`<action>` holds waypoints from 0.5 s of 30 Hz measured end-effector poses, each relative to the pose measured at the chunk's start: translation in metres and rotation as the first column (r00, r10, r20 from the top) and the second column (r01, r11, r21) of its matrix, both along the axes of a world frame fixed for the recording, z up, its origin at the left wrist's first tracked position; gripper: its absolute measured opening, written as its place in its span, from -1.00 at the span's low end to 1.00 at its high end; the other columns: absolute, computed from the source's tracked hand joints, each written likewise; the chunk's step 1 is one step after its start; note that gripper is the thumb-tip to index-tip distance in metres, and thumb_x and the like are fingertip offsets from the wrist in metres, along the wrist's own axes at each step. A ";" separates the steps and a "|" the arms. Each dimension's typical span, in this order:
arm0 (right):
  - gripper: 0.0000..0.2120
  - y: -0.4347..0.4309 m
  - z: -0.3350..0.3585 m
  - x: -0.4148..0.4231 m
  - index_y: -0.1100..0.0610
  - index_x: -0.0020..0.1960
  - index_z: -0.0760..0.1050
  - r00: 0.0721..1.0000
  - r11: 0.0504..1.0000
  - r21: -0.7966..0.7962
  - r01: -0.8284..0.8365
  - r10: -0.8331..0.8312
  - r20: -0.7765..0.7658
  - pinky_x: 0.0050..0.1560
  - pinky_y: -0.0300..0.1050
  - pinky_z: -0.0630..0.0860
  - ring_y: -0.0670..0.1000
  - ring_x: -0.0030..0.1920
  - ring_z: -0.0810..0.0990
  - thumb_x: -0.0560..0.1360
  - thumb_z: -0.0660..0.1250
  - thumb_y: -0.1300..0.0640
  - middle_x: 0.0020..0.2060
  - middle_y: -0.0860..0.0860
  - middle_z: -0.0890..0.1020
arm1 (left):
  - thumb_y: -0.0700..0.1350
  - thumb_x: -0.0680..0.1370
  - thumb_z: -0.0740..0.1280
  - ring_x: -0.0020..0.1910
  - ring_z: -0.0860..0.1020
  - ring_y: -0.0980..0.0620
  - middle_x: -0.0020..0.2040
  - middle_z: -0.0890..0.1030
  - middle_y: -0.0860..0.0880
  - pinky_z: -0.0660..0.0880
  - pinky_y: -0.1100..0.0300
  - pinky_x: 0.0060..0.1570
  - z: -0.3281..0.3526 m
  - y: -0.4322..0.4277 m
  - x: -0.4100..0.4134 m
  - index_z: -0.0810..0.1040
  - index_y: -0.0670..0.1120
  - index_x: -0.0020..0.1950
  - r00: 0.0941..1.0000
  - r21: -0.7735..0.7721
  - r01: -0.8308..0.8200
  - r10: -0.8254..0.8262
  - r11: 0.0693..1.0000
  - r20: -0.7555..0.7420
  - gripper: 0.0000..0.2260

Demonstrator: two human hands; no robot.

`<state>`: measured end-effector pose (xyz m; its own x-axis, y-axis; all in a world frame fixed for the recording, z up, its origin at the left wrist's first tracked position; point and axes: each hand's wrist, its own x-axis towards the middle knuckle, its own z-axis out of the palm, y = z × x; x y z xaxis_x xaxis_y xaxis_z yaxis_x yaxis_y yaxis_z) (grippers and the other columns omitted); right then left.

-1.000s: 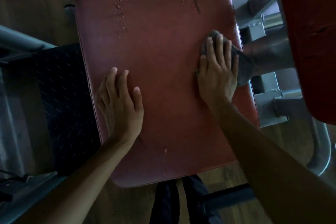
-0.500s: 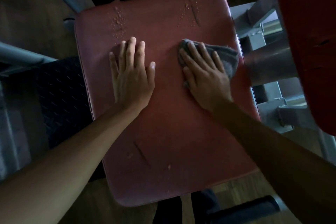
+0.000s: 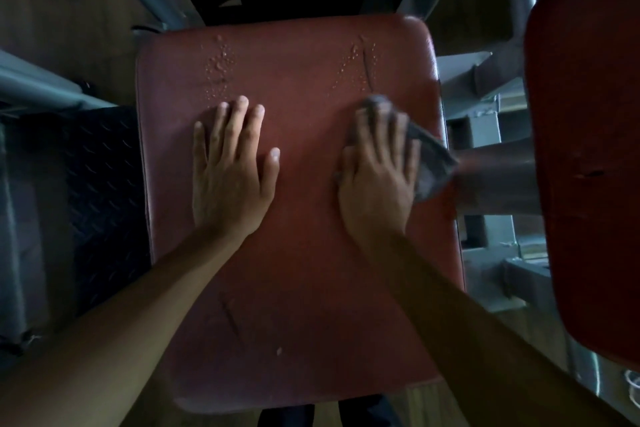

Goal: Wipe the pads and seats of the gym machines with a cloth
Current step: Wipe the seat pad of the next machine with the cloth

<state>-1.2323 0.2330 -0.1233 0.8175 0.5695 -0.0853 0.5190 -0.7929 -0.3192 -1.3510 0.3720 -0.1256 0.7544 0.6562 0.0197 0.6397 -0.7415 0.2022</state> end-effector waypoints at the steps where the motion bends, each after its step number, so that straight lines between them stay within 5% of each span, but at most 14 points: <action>1: -0.52 -0.005 -0.003 -0.005 -0.03 0.58 0.12 0.980 0.980 0.012 -0.199 0.198 0.034 0.56 0.10 -0.03 0.01 0.59 0.00 0.67 -0.01 -0.01 0.58 -0.05 0.11 | 0.08 0.67 0.08 0.61 0.06 -0.07 0.61 0.17 -0.07 -0.01 -0.14 0.57 0.000 0.000 0.001 0.17 -0.06 0.60 1.000 -0.001 0.000 0.000 1.000 -0.002 -0.49; 3: -0.54 -0.023 -0.006 0.012 -0.04 0.57 0.18 0.885 0.889 0.001 -0.459 0.457 0.091 0.55 0.11 0.05 -0.01 0.58 0.07 0.68 0.02 0.01 0.56 -0.06 0.17 | 0.08 0.67 0.07 0.61 0.06 -0.06 0.62 0.16 -0.06 -0.02 -0.13 0.57 0.000 0.000 0.001 0.17 -0.06 0.61 1.000 0.003 -0.001 0.002 1.000 -0.012 -0.48; 5: -0.55 -0.027 -0.008 0.033 -0.03 0.57 0.18 0.937 0.942 0.008 -0.337 0.334 0.103 0.56 0.11 0.02 0.00 0.58 0.06 0.68 0.03 0.01 0.57 -0.04 0.16 | 0.09 0.68 0.06 0.62 0.05 -0.06 0.62 0.16 -0.05 -0.02 -0.13 0.57 0.000 0.000 0.001 0.16 -0.05 0.61 1.000 -0.002 0.003 -0.003 1.000 -0.011 -0.49; 8: -0.52 0.001 -0.003 0.020 -0.03 0.60 0.05 0.997 0.997 -0.004 0.075 -0.075 -0.024 0.57 0.09 -0.11 0.00 0.59 -0.07 0.69 -0.05 -0.02 0.59 -0.05 0.03 | 0.10 0.68 0.05 0.62 0.03 -0.04 0.62 0.15 -0.04 -0.02 -0.13 0.57 0.000 0.000 0.000 0.15 -0.05 0.61 1.000 -0.006 -0.005 0.005 1.000 -0.019 -0.48; 12: -0.54 -0.012 -0.004 0.023 -0.02 0.57 0.17 0.955 0.956 0.026 -0.292 0.289 0.070 0.57 0.08 -0.04 0.02 0.58 0.03 0.68 0.02 -0.02 0.57 -0.04 0.16 | 0.10 0.68 0.06 0.62 0.02 -0.04 0.62 0.14 -0.03 -0.02 -0.14 0.57 0.000 0.001 0.001 0.14 -0.04 0.62 1.000 -0.019 -0.001 0.000 1.000 -0.020 -0.48; 13: -0.55 -0.015 -0.005 0.036 -0.04 0.57 0.18 0.957 0.959 0.023 -0.281 0.279 0.080 0.57 0.08 -0.03 0.01 0.58 0.04 0.68 0.02 -0.02 0.57 -0.04 0.16 | 0.10 0.68 0.06 0.62 0.03 -0.04 0.62 0.14 -0.03 -0.02 -0.14 0.57 0.000 0.001 0.000 0.14 -0.04 0.62 1.000 -0.016 -0.001 0.001 1.000 -0.018 -0.48; 15: -0.53 -0.006 -0.002 0.047 -0.07 0.59 0.09 1.000 1.000 0.012 -0.003 0.003 -0.006 0.57 0.09 -0.09 -0.01 0.59 -0.04 0.69 -0.04 -0.05 0.59 -0.06 0.08 | 0.10 0.68 0.06 0.62 0.03 -0.05 0.63 0.14 -0.04 -0.02 -0.14 0.57 0.000 0.002 0.000 0.14 -0.04 0.62 1.000 -0.010 0.001 -0.001 1.000 -0.021 -0.48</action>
<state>-1.1855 0.2274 -0.1254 0.8154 0.5728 -0.0836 0.5191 -0.7875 -0.3322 -1.3510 0.3737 -0.1260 0.7554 0.6553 -0.0029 0.6430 -0.7404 0.1958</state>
